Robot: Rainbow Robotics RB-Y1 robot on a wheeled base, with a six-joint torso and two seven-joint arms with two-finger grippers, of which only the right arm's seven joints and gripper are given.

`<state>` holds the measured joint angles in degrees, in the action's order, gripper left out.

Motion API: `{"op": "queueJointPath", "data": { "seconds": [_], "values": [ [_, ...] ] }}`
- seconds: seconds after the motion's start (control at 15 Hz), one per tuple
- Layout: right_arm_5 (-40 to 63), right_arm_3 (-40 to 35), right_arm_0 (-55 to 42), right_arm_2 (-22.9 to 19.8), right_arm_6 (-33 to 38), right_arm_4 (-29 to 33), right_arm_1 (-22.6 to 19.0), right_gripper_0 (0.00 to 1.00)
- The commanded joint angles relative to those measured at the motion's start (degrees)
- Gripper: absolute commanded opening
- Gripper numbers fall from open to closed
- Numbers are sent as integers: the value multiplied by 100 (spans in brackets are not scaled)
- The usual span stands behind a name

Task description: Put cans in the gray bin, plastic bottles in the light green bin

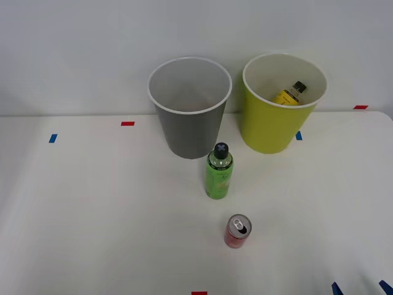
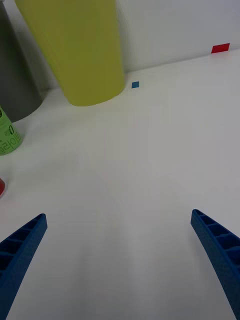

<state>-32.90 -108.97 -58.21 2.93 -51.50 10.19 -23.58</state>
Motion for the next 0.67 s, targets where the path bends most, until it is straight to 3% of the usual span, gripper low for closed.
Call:
{"op": "queueJointPath", "data": {
  "seconds": [0.07, 0.4, 0.67],
  "values": [
    [90, 25, 73, -21, -18, 10, -50, 100],
    [99, 385, 592, -82, -45, 27, -401, 100],
    [99, 579, 838, -82, -97, -34, -401, 100]
  ]
}}
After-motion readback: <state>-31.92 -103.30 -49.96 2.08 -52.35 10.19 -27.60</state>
